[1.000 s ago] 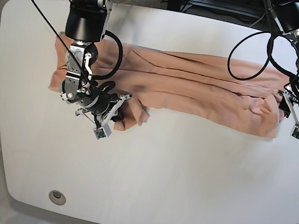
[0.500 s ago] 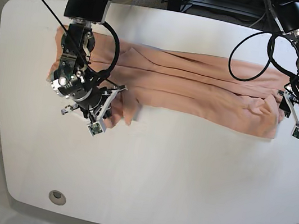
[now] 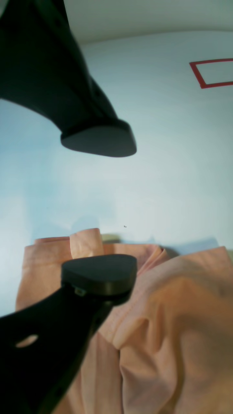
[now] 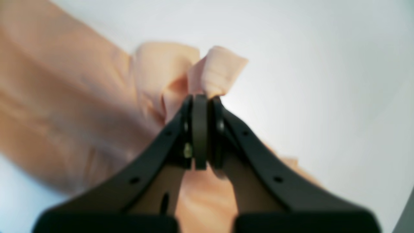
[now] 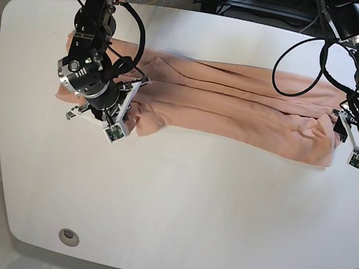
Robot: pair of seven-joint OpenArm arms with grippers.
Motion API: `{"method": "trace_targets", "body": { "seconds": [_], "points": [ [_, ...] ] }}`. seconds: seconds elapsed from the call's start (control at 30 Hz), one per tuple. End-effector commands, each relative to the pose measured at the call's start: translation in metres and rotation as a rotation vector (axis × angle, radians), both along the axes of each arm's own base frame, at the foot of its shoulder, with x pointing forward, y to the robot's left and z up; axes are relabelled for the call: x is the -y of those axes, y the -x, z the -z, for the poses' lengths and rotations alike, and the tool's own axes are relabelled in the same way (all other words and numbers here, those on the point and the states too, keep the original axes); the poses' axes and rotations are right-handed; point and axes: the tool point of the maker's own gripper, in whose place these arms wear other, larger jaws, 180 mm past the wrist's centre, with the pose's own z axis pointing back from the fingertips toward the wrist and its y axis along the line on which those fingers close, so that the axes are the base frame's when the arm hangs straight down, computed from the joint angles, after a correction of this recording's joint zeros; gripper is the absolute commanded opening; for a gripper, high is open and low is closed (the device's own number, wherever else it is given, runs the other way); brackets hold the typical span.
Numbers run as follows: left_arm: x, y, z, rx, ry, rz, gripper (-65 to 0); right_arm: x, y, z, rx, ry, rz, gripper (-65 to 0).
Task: Fold the T-shirt properly
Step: 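Pull the grasped flap with the right gripper back over the strip end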
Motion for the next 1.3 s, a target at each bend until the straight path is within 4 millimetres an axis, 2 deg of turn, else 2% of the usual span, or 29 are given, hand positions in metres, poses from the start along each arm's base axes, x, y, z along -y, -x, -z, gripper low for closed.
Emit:
{"method": "trace_targets", "body": {
  "seconds": [0.0, 0.27, 0.8, 1.27],
  "points": [
    [-0.002, -0.009, -0.014, 0.049, -0.012, 0.005, -21.8, 0.003, -0.002, -0.017, 0.047, 0.005, 0.007, -65.0],
    [0.004, -0.012, -0.014, 0.072, 0.004, 0.018, -21.8, 0.028, 0.017, -0.008, -0.008, 0.035, 0.080, -65.0],
    [0.005, -0.012, -0.013, 0.076, 0.005, 0.022, -21.8, 0.048, 0.056, 0.021, -0.151, 0.097, 0.111, -65.0],
    [0.014, -0.016, -0.011, 0.069, 0.007, 0.054, -21.8, 0.068, 0.059, 0.022, -0.169, 0.113, 0.170, -65.0]
  ]
}}
